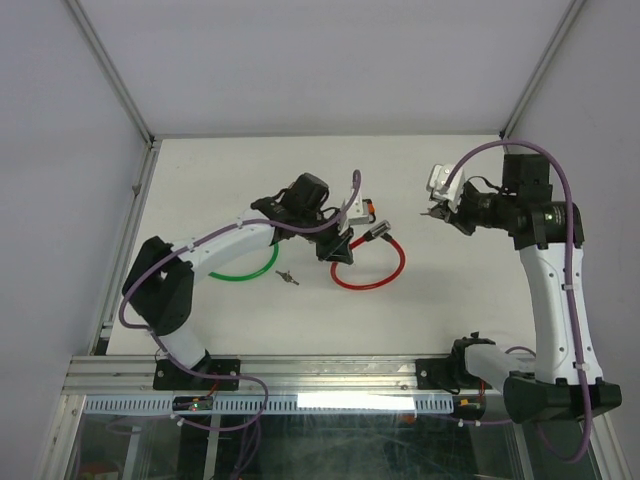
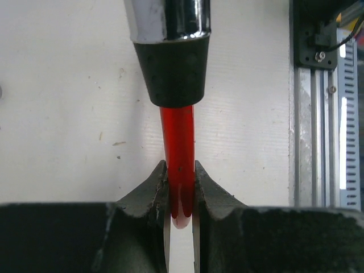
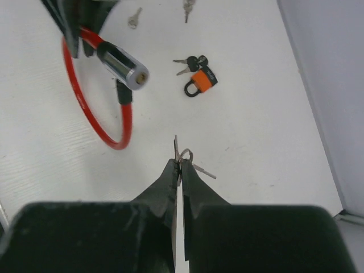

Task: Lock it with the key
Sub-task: Place the lock at the center of the board.

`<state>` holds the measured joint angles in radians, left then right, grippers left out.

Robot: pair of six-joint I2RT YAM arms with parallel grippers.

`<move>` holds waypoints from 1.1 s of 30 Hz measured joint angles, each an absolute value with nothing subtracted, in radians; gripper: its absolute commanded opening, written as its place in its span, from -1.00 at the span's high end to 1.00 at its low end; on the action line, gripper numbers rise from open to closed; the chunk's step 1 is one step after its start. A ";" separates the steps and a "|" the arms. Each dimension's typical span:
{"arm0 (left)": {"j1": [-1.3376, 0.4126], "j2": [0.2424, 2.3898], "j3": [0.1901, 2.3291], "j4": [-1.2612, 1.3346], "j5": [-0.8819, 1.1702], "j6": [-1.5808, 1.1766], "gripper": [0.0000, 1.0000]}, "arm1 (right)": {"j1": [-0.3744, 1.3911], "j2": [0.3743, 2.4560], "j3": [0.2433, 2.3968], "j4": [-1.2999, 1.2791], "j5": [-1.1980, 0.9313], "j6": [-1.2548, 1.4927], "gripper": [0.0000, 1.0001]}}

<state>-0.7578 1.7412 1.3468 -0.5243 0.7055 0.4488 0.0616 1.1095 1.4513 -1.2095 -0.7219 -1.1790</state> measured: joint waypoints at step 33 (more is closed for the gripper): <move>-0.810 2.395 1.488 0.739 0.410 -0.861 0.52 | -0.376 1.372 0.878 -0.362 -0.678 -0.161 0.98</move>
<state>-0.8097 2.3951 1.4883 0.7395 0.4095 -0.8608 -0.3763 1.3720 0.8783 -0.3618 -0.6785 -0.1608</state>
